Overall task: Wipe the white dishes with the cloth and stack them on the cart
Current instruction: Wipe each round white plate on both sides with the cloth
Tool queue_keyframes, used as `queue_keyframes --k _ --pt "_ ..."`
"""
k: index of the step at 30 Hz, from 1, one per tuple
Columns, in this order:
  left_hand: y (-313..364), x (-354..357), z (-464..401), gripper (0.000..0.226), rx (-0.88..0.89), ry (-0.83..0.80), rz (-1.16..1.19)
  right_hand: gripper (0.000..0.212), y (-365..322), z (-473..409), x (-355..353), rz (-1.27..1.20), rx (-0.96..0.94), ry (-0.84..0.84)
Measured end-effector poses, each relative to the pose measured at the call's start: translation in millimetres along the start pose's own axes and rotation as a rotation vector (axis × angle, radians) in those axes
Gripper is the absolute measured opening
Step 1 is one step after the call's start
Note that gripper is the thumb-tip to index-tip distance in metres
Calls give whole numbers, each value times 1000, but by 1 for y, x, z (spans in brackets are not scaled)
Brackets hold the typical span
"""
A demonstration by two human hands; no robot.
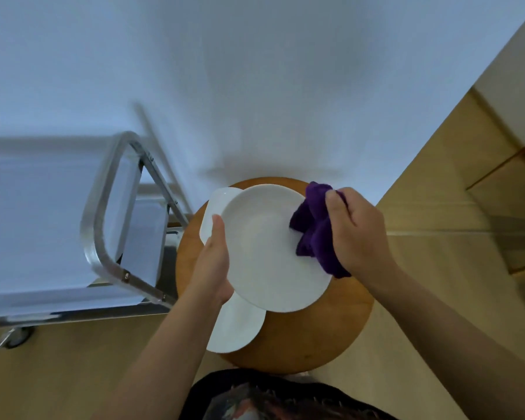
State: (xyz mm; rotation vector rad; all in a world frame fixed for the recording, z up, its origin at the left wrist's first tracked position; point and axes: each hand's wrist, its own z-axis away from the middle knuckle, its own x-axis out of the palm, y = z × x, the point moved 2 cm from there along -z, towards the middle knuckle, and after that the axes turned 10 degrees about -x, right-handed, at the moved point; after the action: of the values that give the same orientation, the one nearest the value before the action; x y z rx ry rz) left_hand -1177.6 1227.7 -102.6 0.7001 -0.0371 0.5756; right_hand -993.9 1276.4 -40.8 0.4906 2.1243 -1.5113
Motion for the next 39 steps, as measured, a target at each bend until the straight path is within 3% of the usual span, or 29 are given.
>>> queue_keyframes --k 2,4,6,7,12,19,25,29,33,36,39 --pt "4 3 4 69 0 -55 24 20 -17 29 17 -81 -96 -262" --pt "8 3 8 75 -46 -72 44 39 -27 53 37 -130 -278 -653" --pt "11 3 13 74 -77 -93 18 53 -25 57 49 133 -558 -938" --pt "11 3 16 73 -85 -112 3 53 -20 52 52 283 -613 -959" --pt "2 13 29 58 -70 -139 27 56 -9 25 57 705 -719 -673" --pt "12 11 39 70 137 -187 125 65 0 -33 42 784 -547 -356" --pt "30 -2 39 44 218 -18 240 68 22 -24 20 873 -435 -465" --pt "26 5 38 45 179 -18 258 70 6 15 37 669 -308 -493" --pt "24 13 33 51 227 16 241 57 -21 49 74 263 -210 -520" --pt "29 9 33 54 217 28 206 63 -22 50 74 247 -311 -549" --pt "41 4 33 57 108 41 251 62 -20 47 58 380 -569 -489"
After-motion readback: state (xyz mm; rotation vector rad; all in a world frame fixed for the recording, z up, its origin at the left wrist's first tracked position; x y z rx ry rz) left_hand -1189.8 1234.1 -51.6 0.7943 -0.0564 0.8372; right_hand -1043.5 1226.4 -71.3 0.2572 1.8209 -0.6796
